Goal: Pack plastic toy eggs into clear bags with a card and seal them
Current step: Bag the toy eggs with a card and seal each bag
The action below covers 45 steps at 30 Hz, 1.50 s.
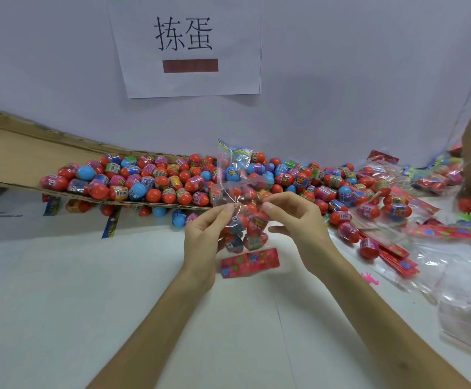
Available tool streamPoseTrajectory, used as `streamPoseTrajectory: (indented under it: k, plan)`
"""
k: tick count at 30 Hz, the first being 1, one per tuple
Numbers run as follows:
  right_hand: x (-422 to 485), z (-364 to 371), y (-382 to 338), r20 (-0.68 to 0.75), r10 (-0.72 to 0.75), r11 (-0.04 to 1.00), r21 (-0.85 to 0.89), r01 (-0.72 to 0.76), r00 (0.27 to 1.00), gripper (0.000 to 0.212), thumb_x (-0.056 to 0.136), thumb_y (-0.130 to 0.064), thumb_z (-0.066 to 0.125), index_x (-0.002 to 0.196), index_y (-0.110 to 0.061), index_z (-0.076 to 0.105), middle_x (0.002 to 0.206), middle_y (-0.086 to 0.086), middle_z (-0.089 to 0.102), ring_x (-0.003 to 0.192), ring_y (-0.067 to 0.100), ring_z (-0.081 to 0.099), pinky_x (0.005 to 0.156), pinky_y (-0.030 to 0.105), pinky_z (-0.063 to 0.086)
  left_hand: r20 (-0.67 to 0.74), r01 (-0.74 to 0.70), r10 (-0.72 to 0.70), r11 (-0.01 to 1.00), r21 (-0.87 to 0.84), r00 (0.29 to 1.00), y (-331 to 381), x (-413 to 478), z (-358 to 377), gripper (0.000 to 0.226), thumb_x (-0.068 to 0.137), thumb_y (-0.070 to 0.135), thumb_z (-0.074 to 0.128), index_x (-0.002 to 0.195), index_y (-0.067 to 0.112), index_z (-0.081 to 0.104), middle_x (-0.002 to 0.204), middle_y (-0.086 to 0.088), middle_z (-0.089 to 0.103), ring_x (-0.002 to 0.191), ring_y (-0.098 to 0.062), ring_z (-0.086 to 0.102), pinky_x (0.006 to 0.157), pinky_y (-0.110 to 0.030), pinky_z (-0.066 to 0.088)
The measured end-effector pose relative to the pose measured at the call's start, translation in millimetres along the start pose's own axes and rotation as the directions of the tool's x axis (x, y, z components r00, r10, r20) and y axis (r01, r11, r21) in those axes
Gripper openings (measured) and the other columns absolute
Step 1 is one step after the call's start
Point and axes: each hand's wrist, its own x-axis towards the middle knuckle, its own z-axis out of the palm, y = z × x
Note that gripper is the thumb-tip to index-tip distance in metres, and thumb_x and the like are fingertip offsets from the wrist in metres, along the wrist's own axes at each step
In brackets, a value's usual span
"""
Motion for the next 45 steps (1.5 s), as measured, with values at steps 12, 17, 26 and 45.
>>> streamPoseTrajectory:
  k: [12, 17, 26, 45]
  plan:
    - [1.5, -6.8, 1.7, 0.172, 0.08, 0.954, 0.272, -0.125, 0.982, 0.012, 0.078, -0.031, 0.077, 0.069, -0.025, 0.072, 0.088, 0.004, 0.073, 0.085, 0.015, 0.069, 0.075, 0.029, 0.054, -0.03, -0.046, 0.042, 0.988, -0.145, 0.999, 6.0, 3.5, -3.9, 0.02, 0.098, 0.021, 0.064, 0.096, 0.019, 0.083, 0.104, -0.009, 0.08, 0.095, -0.024, 0.077, 0.079, -0.039, 0.064]
    - [2.3, -9.5, -0.8, 0.154, 0.07, 0.988, 0.127, -0.09, 0.986, 0.025, 0.08, -0.038, 0.076, 0.092, -0.016, 0.071, 0.088, 0.004, 0.075, 0.085, 0.019, 0.073, 0.069, 0.026, 0.058, -0.079, -0.039, 0.026, 0.985, -0.169, 0.997, 11.3, 8.4, -11.3, 0.02, 0.101, 0.022, 0.061, 0.103, 0.015, 0.079, 0.107, -0.009, 0.079, 0.099, -0.025, 0.077, 0.083, -0.045, 0.064]
    - [0.6, 1.9, 10.8, 0.207, -0.033, 0.968, -0.236, 0.083, 0.978, 0.011, 0.1, -0.014, 0.063, 0.09, -0.013, 0.068, 0.082, 0.003, 0.075, 0.076, 0.014, 0.072, 0.068, 0.028, 0.06, -0.104, -0.055, 0.039, 0.987, -0.149, 0.994, 8.2, 7.7, -10.7, 0.02, 0.101, 0.026, 0.062, 0.101, 0.02, 0.081, 0.108, -0.005, 0.079, 0.099, -0.022, 0.077, 0.074, -0.039, 0.065]
    - [3.4, -5.6, 11.8, 0.367, 0.011, 0.991, -0.126, 0.038, 0.93, 0.027, 0.084, -0.029, 0.075, 0.087, -0.004, 0.065, 0.075, 0.01, 0.069, 0.066, 0.023, 0.061, 0.061, 0.023, 0.053, -0.158, -0.007, -0.032, 0.972, -0.236, 0.987, 12.2, 12.7, -14.7, 0.024, 0.1, 0.03, 0.064, 0.089, 0.027, 0.084, 0.109, -0.004, 0.079, 0.106, -0.025, 0.075, 0.086, -0.044, 0.062]
